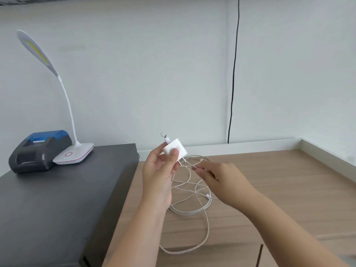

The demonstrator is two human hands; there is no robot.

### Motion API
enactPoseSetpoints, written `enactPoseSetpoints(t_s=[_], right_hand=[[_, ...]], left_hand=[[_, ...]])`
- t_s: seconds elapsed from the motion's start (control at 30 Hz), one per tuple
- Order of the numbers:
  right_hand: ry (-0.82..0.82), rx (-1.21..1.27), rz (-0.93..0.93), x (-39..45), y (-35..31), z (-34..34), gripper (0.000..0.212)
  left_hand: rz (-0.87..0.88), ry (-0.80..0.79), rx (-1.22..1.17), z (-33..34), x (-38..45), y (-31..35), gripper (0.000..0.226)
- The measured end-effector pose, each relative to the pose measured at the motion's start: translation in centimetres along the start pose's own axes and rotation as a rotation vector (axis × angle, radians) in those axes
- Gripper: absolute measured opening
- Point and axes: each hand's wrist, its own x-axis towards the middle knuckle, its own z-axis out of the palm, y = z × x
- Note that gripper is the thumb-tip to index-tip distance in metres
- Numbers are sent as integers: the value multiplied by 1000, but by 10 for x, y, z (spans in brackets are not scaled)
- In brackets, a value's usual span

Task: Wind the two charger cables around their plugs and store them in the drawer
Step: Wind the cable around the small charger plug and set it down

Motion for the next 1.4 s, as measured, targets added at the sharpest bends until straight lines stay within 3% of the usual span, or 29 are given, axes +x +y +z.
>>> enactPoseSetpoints(t_s=[0.23, 0.4, 0.67, 0.83, 1.0, 1.17, 1.4], right_hand=[[-127, 14, -87, -13, -14, -18, 20], [-160, -7, -113, -9, -18, -33, 12], [-134, 47, -238, 12, -18, -45, 14], [-141, 366, -55, 14, -7, -38, 40], [-155, 546, -35, -4, 6, 0, 39], [-46, 499, -11, -34, 2, 26, 35], [2, 309, -35, -72, 11, 38, 23]], left_hand=[[82, 25, 211, -14, -15, -14, 32], [281, -193, 691, -33, -29, -25, 45], [272, -384, 834, -45, -53, -17, 44], [82, -465, 532, -52, -80, -6, 52], [-53, -368, 78, -38, -99, -6, 63], [-158, -257, -237, -34, -90, -13, 79], [-173, -60, -285, -39, -84, -24, 78]])
